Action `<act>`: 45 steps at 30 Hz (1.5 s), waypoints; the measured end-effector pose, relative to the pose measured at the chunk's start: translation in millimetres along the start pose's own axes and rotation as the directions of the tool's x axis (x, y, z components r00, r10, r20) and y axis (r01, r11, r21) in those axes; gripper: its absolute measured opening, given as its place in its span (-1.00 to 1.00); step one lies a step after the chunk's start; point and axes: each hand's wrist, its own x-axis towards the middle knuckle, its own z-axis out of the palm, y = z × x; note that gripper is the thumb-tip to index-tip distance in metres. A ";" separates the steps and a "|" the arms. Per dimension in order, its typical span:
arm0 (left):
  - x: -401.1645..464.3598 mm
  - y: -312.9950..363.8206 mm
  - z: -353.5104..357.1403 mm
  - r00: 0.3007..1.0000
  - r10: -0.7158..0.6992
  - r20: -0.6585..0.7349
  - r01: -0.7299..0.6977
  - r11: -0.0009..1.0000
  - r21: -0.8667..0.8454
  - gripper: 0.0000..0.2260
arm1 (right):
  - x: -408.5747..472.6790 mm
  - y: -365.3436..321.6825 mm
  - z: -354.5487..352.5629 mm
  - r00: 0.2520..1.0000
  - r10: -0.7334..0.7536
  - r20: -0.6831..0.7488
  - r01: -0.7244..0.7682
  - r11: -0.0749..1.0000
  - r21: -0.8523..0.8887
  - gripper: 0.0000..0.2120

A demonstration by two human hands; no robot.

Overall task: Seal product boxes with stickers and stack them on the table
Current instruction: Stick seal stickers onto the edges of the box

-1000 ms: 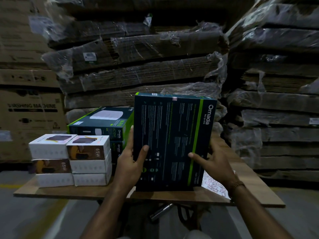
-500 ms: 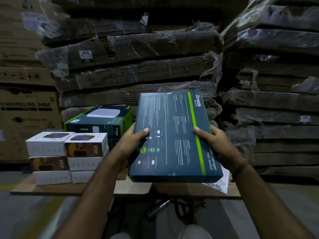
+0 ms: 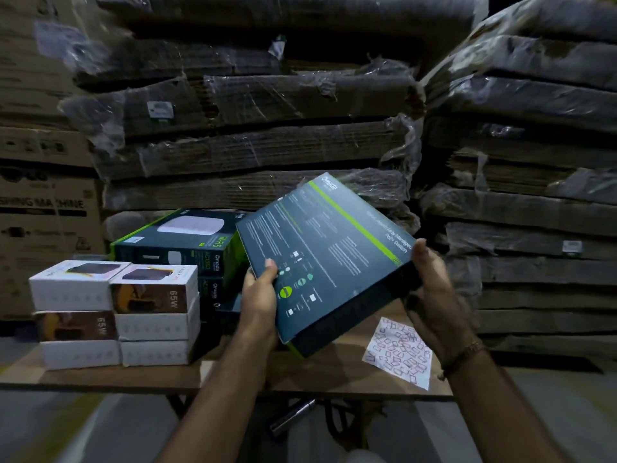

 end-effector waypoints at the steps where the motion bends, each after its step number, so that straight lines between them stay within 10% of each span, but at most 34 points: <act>1: -0.3 -3.3 5.0 1.000 -0.001 -0.010 0.000 1.000 -0.025 -0.64 | -2.0 2.4 4.2 0.999 -0.008 -0.046 0.006 0.999 -0.044 -0.04; 4: -8.6 -6.9 18.4 1.000 -0.013 -0.019 0.012 0.998 -0.055 -0.61 | -11.7 10.6 19.8 0.994 -0.046 -0.098 0.033 0.992 -0.124 0.20; 9: 0.4 -30.5 20.0 0.998 -0.025 0.051 0.023 0.999 0.042 -0.27 | -19.6 2.1 39.5 0.953 -0.285 -0.105 0.236 0.911 -0.337 -0.27; 14: -23.8 -3.1 18.7 0.955 0.146 0.259 -0.230 0.914 0.335 -0.21 | -2.9 -31.0 47.5 0.837 -0.538 0.098 0.471 0.619 -0.629 -0.15; 17: -23.8 15.5 16.4 0.888 0.367 0.277 -0.459 0.737 0.496 0.07 | 9.9 -45.9 51.3 0.790 -0.535 0.299 0.558 0.427 -0.711 -0.08; 21: -31.7 50.9 10.7 0.628 0.642 0.440 -0.765 0.403 0.503 0.29 | 13.9 -56.2 60.3 0.731 -0.393 0.558 0.669 0.246 -0.702 -0.02; 26: -25.5 82.5 10.9 0.473 0.636 0.610 -0.840 0.117 0.529 0.15 | 15.3 -61.7 67.8 0.712 -0.243 0.658 0.694 0.102 -0.713 -0.11; 31: -17.9 79.0 8.8 0.454 0.579 0.677 -0.889 0.240 0.390 -0.30 | 10.9 -67.7 63.2 0.735 -0.168 0.657 0.676 0.113 -0.728 -0.09; 39: -34.1 77.2 24.8 0.350 0.721 0.598 -0.936 0.251 0.246 -0.48 | 8.9 -94.6 48.3 0.706 -0.256 0.660 0.700 0.111 -0.706 -0.12; 45: -39.1 68.7 17.4 0.465 0.708 0.531 -0.885 0.360 0.296 -0.49 | 1.6 -95.9 18.1 0.770 -0.350 0.534 0.539 -0.092 -0.837 0.01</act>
